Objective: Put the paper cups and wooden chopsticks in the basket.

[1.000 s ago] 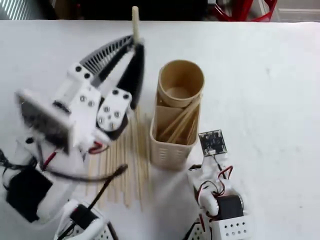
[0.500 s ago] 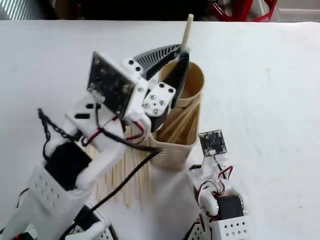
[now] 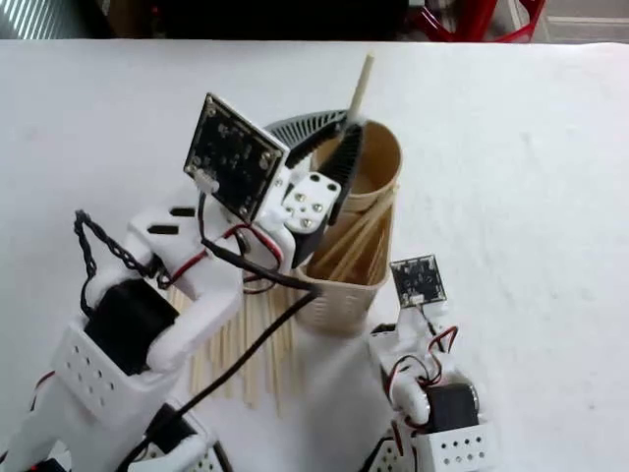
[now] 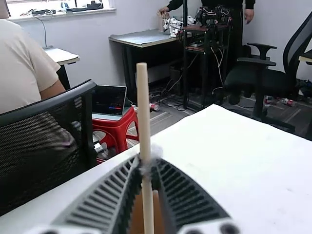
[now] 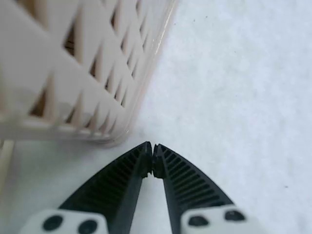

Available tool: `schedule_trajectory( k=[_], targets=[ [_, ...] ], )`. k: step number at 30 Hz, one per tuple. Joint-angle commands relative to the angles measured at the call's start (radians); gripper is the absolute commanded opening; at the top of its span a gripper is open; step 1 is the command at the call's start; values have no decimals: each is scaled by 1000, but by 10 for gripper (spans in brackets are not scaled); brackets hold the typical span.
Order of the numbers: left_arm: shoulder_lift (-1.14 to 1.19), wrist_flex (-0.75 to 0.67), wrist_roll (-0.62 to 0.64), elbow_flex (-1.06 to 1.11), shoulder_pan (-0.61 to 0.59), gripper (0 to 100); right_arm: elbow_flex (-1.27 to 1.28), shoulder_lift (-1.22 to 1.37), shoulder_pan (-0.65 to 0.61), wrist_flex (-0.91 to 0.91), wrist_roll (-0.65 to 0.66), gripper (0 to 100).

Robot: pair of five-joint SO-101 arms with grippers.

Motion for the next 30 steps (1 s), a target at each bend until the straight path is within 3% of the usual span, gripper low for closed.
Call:
schedule_trajectory(
  k=[1,7,11,21,24,30],
  targets=[
    [-5,20,6,-34,-13,24,9,-2,4,4,2,19],
    [-13,26,5,-35,-13,30,9,-2,4,4,2,19],
    [-8,41,6,-38,-13,90,9,-2,4,4,2,19],
    [-13,46,-2,-43,-22,87,9,-2,4,4,2,19],
    [-13,44,-2,-44,-88,87,9,-2,4,4,2,19],
    [-5,120,-2,-34,-415,88,9,-2,4,4,2,19]
  ],
)
